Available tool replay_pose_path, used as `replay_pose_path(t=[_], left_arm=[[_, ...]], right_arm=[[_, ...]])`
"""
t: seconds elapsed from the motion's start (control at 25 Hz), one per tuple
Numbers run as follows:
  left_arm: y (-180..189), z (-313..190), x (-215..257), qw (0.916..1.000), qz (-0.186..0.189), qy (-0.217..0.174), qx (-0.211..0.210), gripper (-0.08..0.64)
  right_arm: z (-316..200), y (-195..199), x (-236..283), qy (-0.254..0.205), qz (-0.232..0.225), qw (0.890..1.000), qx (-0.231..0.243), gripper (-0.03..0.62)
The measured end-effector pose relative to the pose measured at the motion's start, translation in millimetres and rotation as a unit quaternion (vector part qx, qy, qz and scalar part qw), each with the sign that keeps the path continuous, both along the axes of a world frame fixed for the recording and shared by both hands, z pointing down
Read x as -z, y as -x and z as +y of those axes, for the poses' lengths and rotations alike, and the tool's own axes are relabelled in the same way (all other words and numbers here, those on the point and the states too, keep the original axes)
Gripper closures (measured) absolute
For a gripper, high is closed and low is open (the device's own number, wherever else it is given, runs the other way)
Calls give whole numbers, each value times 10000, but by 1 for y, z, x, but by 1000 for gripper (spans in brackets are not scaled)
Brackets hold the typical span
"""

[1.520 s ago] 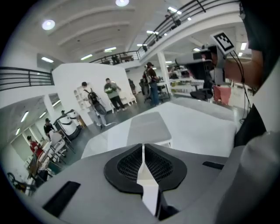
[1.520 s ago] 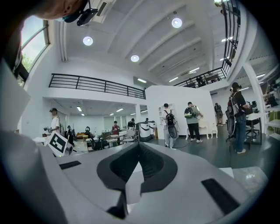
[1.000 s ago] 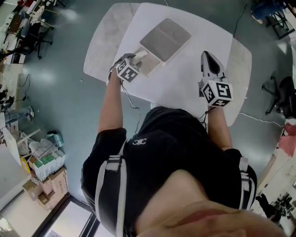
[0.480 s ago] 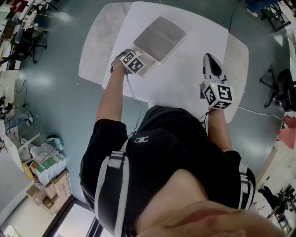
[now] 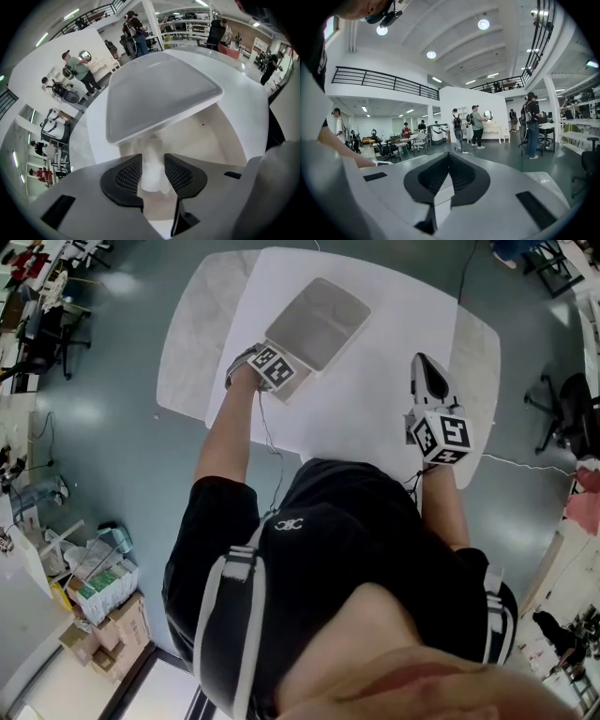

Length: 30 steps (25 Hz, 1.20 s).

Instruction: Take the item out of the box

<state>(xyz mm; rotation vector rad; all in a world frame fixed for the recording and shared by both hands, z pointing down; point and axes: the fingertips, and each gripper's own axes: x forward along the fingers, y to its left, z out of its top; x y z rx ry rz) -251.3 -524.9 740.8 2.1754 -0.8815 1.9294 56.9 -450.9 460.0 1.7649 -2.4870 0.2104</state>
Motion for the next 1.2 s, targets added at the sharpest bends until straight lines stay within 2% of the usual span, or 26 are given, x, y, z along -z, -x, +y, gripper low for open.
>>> replay_pose_path(t=[0.4,0.64,0.84,0.96,1.08,1.2], left_arm=[[2,-2,-16,9993,-314,159,-122,419],[-9,9,-10,9993,-91,355,-77,430],[-13,17,15,9995,237,210,67,430],[-14,18,39,9974,633,-18,357,430],[-13,18,72,9892,1194,-392,753,430],[-14,16,108,9759,1680,-935,1035,430]], right_arm=[[0,0,0,17,47,10000,-38,580],[-1,-5,2,-12,35,10000,-19,580],[-3,0,0,-31,29,10000,82,580],[-6,5,2,-52,20,9998,166,580],[-7,11,4,-83,24,9996,267,580],[-7,15,5,-112,31,9993,355,580]])
